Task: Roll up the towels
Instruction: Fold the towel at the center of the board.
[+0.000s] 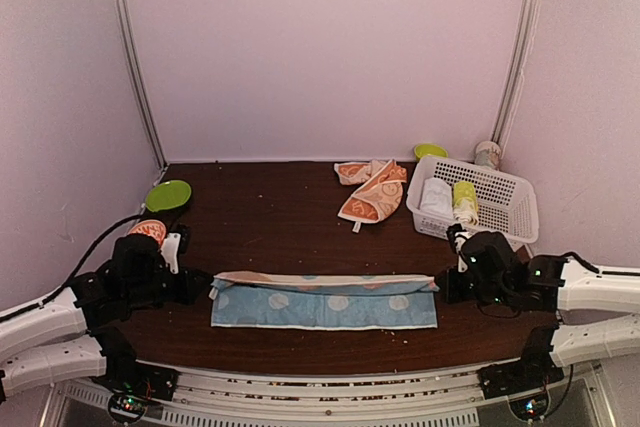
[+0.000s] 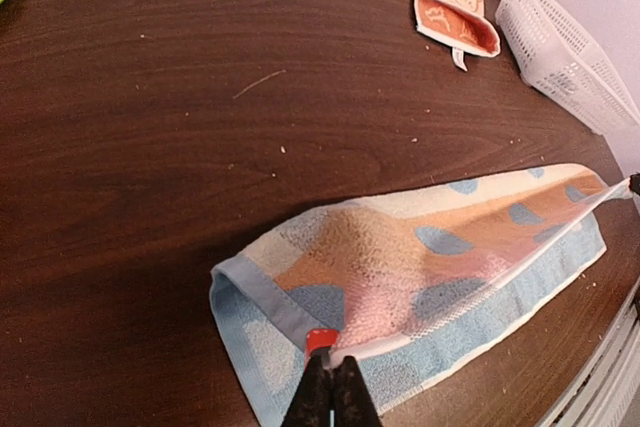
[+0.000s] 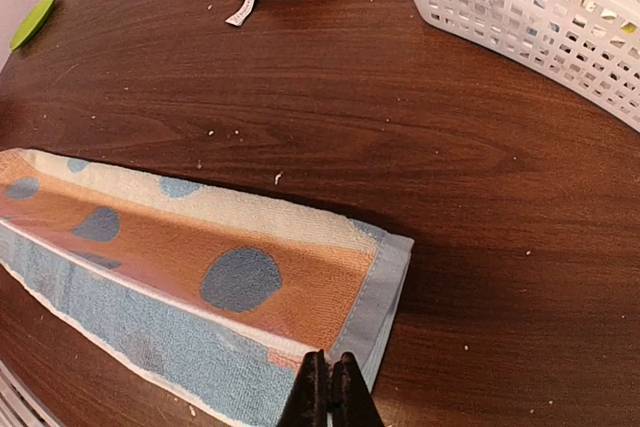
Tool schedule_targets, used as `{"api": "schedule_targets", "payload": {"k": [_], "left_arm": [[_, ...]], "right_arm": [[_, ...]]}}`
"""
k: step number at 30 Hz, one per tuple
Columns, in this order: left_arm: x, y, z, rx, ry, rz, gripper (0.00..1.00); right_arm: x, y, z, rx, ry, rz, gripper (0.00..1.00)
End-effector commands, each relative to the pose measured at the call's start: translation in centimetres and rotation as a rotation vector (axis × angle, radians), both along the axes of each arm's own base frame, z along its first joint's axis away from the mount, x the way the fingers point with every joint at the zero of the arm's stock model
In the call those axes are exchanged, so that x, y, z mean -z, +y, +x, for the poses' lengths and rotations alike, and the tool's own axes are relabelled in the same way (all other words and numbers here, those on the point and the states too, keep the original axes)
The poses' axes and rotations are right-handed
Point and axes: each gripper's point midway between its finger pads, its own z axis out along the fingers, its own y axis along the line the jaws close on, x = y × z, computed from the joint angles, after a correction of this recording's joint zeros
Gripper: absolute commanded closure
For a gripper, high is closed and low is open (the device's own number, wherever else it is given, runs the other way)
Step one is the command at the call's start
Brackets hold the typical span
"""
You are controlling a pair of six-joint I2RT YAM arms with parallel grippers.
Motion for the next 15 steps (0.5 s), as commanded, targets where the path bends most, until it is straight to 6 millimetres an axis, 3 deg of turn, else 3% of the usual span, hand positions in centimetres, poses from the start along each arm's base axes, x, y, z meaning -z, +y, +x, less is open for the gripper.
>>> {"api": "schedule_targets", "payload": {"k": [1,8,9,15], "left_arm": [[0.0,-0.1,-0.7,0.004,0.021,-0.023,1.0],[0.0,0.2,-1.1,-0.009,0.027,-0.037,1.0],[1.2,0.5,-1.4,-0.012,0.048,-0.02,1.0],[2.0,0.3,-1.6,-0.002,0.067,-0.013,1.0]], "right_arm": [[0.8,-0.6,-1.0,-0.005,0.029,-0.016,1.0],[1.6,-0.5,-1.5,-0.013,0.05,-0.01,1.0],[1.7,-0.5,-1.6,-0.015,0.052,-0.011,1.0],[2.2,0.0,-1.9,-0.024,0.064,-0.013,1.0]]}}
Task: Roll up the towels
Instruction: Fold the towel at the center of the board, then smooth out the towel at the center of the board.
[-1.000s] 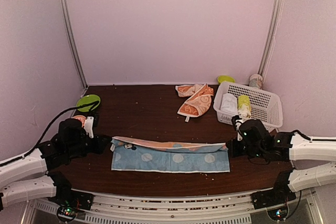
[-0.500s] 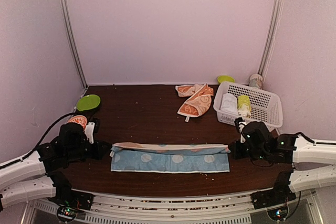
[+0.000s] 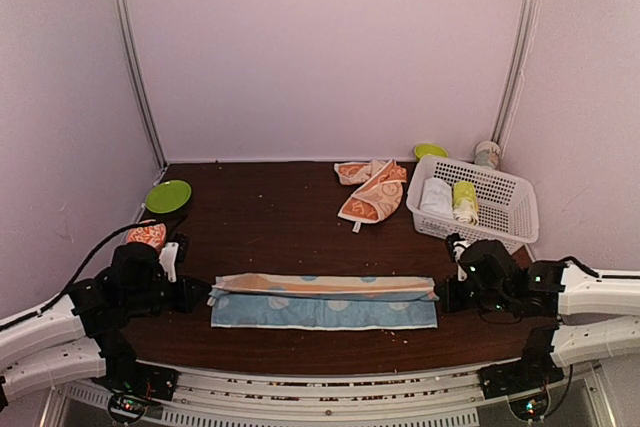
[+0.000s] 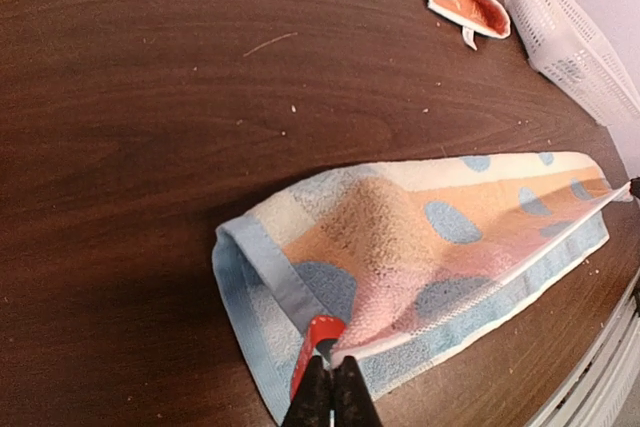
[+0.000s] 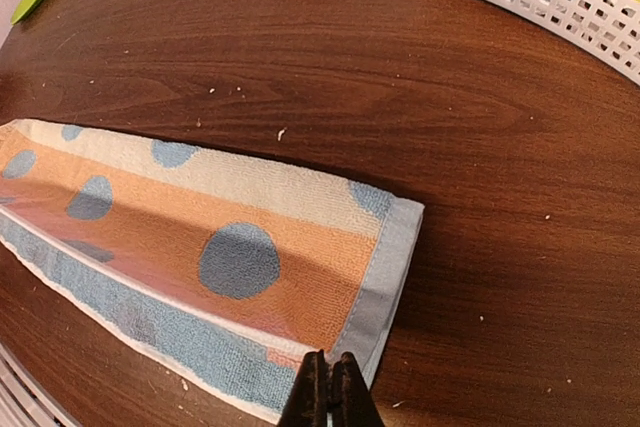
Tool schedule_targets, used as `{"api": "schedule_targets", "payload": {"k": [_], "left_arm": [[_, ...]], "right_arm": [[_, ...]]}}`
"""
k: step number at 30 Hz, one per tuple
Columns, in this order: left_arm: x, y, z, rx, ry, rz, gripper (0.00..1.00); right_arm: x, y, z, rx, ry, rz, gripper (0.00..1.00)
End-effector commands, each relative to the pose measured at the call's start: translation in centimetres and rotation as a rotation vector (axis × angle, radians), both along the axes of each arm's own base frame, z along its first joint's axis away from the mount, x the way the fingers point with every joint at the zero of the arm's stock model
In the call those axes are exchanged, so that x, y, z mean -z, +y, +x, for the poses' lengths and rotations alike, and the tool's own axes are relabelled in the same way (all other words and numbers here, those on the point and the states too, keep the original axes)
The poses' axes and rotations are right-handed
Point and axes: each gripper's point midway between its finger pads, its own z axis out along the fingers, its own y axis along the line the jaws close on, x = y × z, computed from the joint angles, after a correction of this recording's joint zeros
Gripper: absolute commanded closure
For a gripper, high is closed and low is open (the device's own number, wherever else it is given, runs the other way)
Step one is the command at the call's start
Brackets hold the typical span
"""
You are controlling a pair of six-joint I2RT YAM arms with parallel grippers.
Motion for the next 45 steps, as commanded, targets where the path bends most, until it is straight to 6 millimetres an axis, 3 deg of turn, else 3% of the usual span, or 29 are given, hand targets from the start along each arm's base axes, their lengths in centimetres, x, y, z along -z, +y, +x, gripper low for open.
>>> {"api": "schedule_targets", "payload": {"k": [1,8,9,11,15,16,17,21,24,29,34,45], "left_arm": [[0.4,-0.2,-0.2,0.006,0.013,-0.005,1.0],[1.5,-0.3,-0.8,0.018,0.04,-0.009,1.0],[1.6,-0.3,-0.9,0.02,0.044,-0.011,0.96],[1.7,-0.7,-1.3,0.038,0.059,-0.021,0.75],[1.5,-0.9,-2.1,0.043,0.09,-0.021,0.22],[1.1,-1.0,-2.2,0.039,0.095,-0.031,0.05],[0.5,-1.0,-2.3,0.033,0.097,-0.046,0.02],[-2.4,-0.6,-2.1,-0.004,0.06,-0.085,0.02],[-3.2,0.1,-1.3,-0.071,0.057,-0.071,0.05],[-2.5,-1.0,0.3,-0.108,0.15,0.002,0.23],[0.0,-1.2,0.7,-0.137,0.274,0.109,0.44],[2.4,-0.1,-0.6,-0.161,0.336,0.13,0.48]], "right_arm": [[0.8,0.0,-0.4,0.003,0.022,-0.01,1.0],[1.4,0.5,-1.4,-0.022,0.042,-0.003,1.0],[1.5,0.6,-1.6,-0.031,0.05,-0.003,1.0],[1.9,0.8,-2.0,-0.047,0.073,0.0,0.96],[1.8,1.0,-3.2,-0.075,0.11,0.014,0.31],[1.2,1.1,-3.4,-0.078,0.109,0.027,0.15],[0.6,1.0,-3.5,-0.08,0.104,0.039,0.08],[-2.7,1.0,-2.8,-0.055,0.041,0.089,0.05],[-3.3,1.1,-1.6,0.004,0.046,0.108,0.11],[-2.1,2.7,0.2,0.07,0.088,0.105,0.29],[-0.1,1.9,0.8,0.153,0.109,0.057,0.44],[3.4,-0.7,-1.2,0.211,0.198,0.018,0.58]]}}
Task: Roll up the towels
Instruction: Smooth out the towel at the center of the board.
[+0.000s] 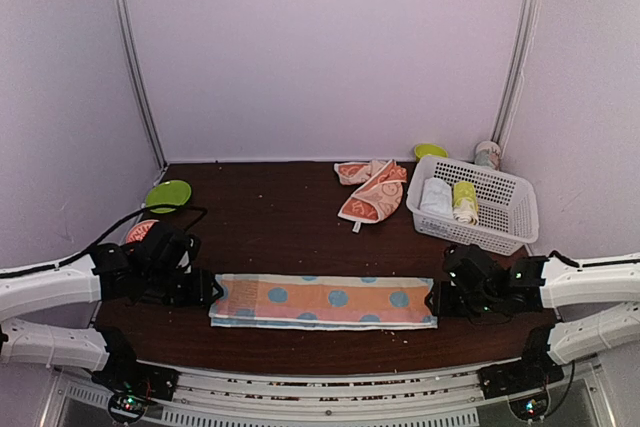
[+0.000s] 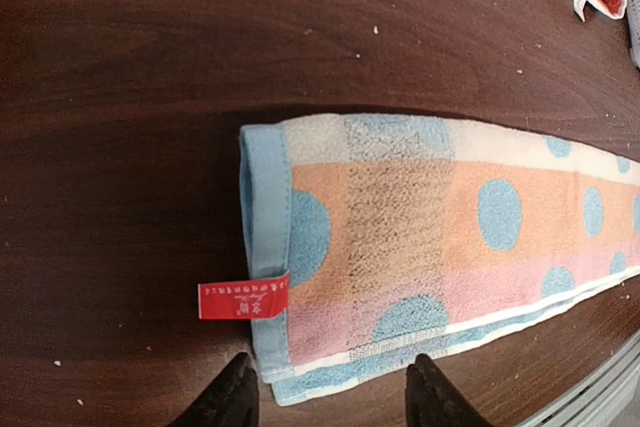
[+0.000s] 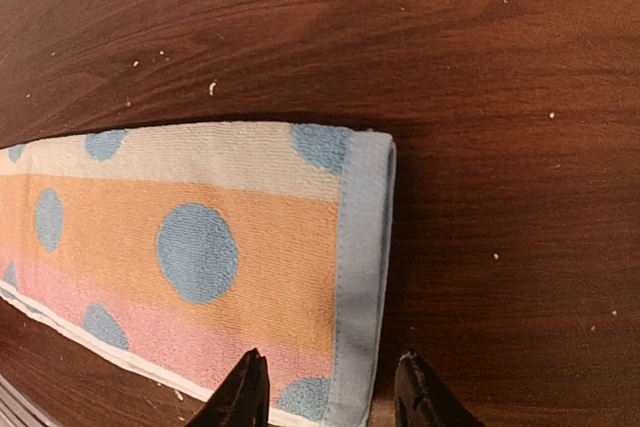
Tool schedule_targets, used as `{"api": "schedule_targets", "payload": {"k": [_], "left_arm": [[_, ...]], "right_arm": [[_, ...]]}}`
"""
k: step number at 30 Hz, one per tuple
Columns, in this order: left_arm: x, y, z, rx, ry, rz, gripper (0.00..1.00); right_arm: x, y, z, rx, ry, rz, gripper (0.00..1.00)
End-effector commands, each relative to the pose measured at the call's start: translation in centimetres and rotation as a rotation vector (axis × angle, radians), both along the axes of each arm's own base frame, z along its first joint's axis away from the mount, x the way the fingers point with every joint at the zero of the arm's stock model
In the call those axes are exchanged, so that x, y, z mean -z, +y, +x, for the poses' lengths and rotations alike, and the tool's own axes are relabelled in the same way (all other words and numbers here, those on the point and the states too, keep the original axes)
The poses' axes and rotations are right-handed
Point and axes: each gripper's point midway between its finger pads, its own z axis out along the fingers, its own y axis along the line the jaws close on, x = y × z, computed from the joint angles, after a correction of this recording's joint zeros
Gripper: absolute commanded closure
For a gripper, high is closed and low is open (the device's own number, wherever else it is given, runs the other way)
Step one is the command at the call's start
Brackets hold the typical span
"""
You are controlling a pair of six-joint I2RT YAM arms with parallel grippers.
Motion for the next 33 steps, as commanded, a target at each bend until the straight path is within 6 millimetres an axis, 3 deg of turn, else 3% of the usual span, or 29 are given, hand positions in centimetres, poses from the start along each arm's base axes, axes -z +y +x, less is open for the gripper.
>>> {"api": "schedule_targets", "payload": {"k": [1,8,26,33], "left_arm": [[0.7,0.7,-0.7,-0.022,0.017,0.006,0.48],[2.0,1.2,-1.6,-0.035,0.044,-0.007,0.5],[4.6,0.4,-1.4,-0.022,0.097,0.014,0.58],[5.1,0.1,-1.1,-0.018,0.105,0.02,0.67]], "right_arm": [[0.6,-1.0,-0.4,0.045,0.018,0.0,0.59],[1.4,-1.2,-0.9,0.051,0.033,0.019,0.7],[0.9,-0.4,-0.7,0.031,0.025,0.045,0.7],[0.9,-0.2,-0.6,0.024,0.024,0.048,0.71]]}}
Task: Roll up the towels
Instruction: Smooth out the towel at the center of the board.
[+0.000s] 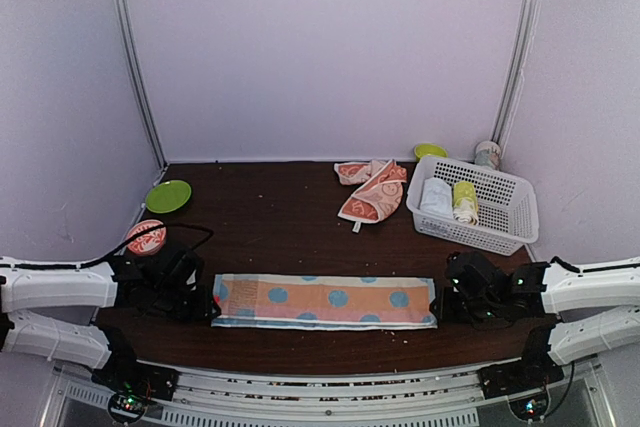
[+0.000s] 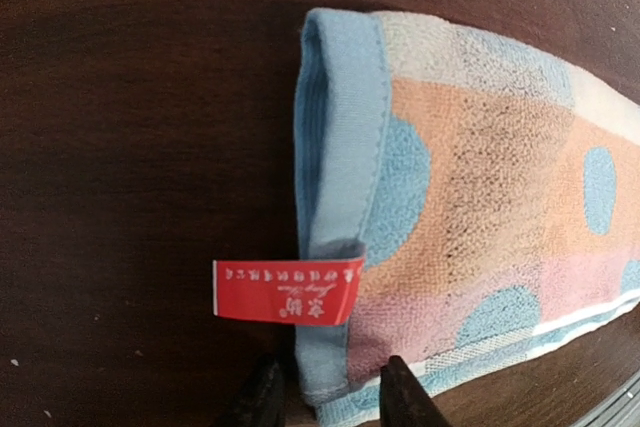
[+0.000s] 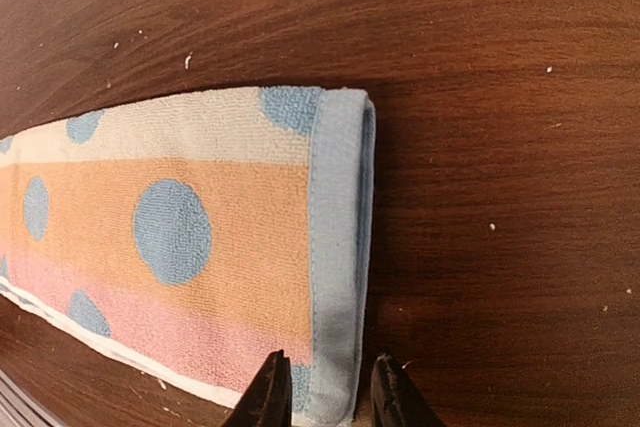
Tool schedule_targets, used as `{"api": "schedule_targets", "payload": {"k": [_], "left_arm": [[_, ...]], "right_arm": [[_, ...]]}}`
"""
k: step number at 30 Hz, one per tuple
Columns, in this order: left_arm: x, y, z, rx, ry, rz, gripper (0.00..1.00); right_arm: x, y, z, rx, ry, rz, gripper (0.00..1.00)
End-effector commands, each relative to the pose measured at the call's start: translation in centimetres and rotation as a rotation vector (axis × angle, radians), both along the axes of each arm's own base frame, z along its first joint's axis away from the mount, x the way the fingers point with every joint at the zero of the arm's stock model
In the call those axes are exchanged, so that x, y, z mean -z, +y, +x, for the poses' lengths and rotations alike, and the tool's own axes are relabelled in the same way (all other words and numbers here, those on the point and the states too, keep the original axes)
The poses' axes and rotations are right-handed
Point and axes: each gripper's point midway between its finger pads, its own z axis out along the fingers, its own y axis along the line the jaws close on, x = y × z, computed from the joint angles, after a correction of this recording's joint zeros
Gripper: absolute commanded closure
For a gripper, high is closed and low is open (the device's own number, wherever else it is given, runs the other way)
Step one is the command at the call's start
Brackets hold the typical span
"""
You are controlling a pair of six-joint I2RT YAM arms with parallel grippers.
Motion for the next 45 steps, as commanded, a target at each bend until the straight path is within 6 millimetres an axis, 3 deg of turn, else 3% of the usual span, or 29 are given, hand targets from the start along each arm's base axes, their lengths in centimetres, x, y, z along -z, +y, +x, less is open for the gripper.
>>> {"api": "schedule_targets", "payload": {"k": [1,12,23,33,39,45], "left_arm": [[-0.2,-0.8,0.6,0.006,-0.021,-0.027,0.69],[-0.9,-0.7,0.3,0.014,-0.03,-0.042,1.0],[-3.8,-1.2,-1.0,0.063,-0.033,-0.108,1.0],[-1.6,-0.9,-3.4,0.096,0.058,-0.104,1.0],[-1.7,-0.9,-3.5,0.107,0.055,-0.105,1.0],[-1.6,-1.1,-3.3,0.113,0.054,-0.1,1.0]], "right_arm": [[-0.5,0.4,0.4,0.003,-0.016,0.022,0.71],[-0.7,0.5,0.5,0.004,-0.023,0.027,0.74],[-0.7,0.2,0.7,0.025,-0.034,0.022,0.75],[-0.4,0.3,0.8,0.024,-0.027,0.012,0.76],[-0.7,0.0,0.7,0.021,-0.024,-0.002,0.92],[-0.4,-0.9,0.2,0.033,-0.014,-0.027,0.87]]}}
